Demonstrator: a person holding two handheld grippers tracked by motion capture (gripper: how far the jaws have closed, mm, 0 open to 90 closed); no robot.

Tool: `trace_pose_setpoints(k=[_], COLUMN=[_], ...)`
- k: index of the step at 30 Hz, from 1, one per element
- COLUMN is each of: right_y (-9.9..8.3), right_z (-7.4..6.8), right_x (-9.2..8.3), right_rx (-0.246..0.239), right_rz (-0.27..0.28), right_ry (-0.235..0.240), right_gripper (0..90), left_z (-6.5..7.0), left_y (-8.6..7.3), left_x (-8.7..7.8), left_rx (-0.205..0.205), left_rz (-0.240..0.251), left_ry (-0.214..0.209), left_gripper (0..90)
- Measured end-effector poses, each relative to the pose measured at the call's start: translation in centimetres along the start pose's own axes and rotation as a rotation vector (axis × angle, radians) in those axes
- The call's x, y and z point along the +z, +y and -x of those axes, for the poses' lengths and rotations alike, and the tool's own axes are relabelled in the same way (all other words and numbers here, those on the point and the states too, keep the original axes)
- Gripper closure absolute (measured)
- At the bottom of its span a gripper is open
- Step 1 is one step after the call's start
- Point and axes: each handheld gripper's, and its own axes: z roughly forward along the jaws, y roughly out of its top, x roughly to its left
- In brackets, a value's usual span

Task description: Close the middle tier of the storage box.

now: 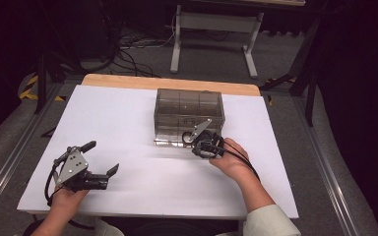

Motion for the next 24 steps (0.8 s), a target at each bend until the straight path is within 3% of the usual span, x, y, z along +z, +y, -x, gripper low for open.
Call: trace_pose_setpoints(k=[24], right_y=[0.05], right_z=[0.62], right_x=[0.43], right_rx=[0.011], right_rz=[0.003], right_ry=[-0.017], right_gripper=[90.0], left_z=[0.05], left_y=[-0.01], left_x=[0.04], left_rx=[-0.002], left_rz=[-0.002], left_ry=[-0.002], left_gripper=[0.4])
